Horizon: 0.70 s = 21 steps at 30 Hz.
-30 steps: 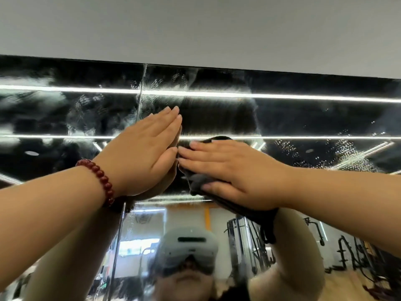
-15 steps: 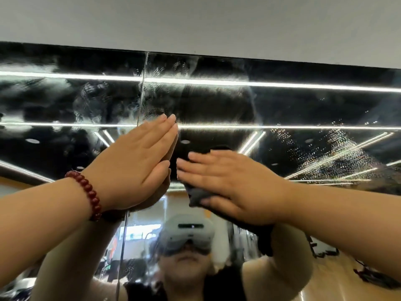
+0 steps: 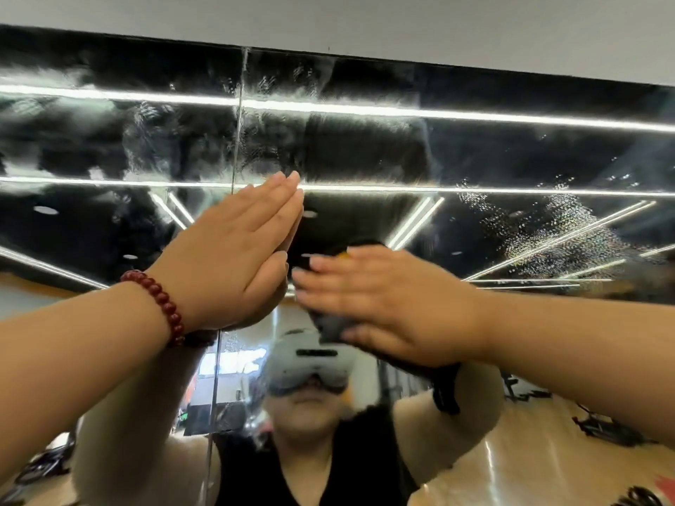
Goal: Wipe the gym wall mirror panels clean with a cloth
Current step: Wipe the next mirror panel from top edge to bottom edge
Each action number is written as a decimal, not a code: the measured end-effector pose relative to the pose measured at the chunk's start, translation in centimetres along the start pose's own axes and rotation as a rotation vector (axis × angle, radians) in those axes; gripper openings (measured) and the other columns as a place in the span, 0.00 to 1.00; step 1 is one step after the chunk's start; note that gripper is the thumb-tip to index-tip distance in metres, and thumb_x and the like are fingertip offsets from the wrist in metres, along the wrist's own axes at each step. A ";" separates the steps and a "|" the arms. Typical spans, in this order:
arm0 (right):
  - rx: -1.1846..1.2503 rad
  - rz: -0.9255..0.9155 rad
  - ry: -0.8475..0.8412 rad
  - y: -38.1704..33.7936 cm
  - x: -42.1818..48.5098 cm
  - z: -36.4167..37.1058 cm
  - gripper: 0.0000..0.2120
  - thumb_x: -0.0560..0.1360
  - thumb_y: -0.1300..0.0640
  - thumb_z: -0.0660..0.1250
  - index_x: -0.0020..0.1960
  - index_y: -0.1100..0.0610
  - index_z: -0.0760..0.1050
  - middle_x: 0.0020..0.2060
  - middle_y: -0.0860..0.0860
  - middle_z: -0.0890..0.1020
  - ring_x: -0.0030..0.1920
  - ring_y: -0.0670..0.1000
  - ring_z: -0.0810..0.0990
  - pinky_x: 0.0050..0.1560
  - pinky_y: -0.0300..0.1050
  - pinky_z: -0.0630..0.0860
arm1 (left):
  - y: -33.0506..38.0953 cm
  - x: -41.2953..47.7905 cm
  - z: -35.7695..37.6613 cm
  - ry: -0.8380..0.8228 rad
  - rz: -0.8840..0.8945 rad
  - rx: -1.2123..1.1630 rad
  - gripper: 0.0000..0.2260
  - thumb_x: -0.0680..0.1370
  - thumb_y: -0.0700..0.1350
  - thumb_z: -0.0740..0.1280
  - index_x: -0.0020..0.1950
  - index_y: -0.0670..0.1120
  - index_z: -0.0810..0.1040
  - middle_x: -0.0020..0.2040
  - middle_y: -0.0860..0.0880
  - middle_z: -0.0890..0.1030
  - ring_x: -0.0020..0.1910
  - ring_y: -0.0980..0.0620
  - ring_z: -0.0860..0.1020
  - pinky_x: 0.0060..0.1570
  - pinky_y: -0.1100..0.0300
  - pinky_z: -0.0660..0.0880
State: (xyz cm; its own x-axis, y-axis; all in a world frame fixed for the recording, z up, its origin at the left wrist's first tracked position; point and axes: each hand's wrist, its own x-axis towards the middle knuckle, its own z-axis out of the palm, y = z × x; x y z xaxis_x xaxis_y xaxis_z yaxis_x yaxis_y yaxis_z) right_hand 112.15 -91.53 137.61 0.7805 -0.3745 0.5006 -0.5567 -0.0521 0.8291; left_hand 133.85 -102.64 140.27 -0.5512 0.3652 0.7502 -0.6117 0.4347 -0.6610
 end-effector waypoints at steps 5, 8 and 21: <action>0.021 -0.063 -0.111 1.5 -0.8 -0.9 0.24 0.82 0.49 0.54 0.76 0.56 0.66 0.76 0.51 0.67 0.76 0.50 0.62 0.76 0.49 0.54 | 0.2 0.3 -0.3 -0.070 0.081 0.053 0.29 0.79 0.49 0.52 0.75 0.33 0.64 0.75 0.35 0.64 0.75 0.39 0.63 0.74 0.52 0.51; 0.050 0.261 0.013 5.6 0.8 -2.8 0.25 0.82 0.48 0.52 0.76 0.56 0.66 0.77 0.51 0.65 0.77 0.49 0.58 0.77 0.53 0.53 | 0.0 0.4 -0.5 -0.092 0.086 0.053 0.29 0.79 0.50 0.51 0.76 0.34 0.64 0.76 0.36 0.63 0.75 0.40 0.63 0.74 0.52 0.51; 0.022 -0.071 -0.058 3.5 -6.2 -1.3 0.23 0.82 0.51 0.55 0.74 0.56 0.70 0.74 0.50 0.70 0.75 0.51 0.65 0.74 0.47 0.57 | 1.4 5.7 -0.7 -0.059 0.069 -0.028 0.29 0.80 0.51 0.49 0.76 0.35 0.63 0.77 0.37 0.62 0.76 0.41 0.60 0.73 0.52 0.51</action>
State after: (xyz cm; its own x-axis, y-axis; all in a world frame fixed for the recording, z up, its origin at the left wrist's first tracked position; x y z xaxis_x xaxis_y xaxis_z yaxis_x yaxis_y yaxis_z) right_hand 105.77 -88.19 137.69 0.8007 -0.4220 0.4251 -0.5074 -0.1005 0.8559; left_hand 130.25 -99.38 143.62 -0.6246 0.3458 0.7002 -0.5556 0.4332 -0.7096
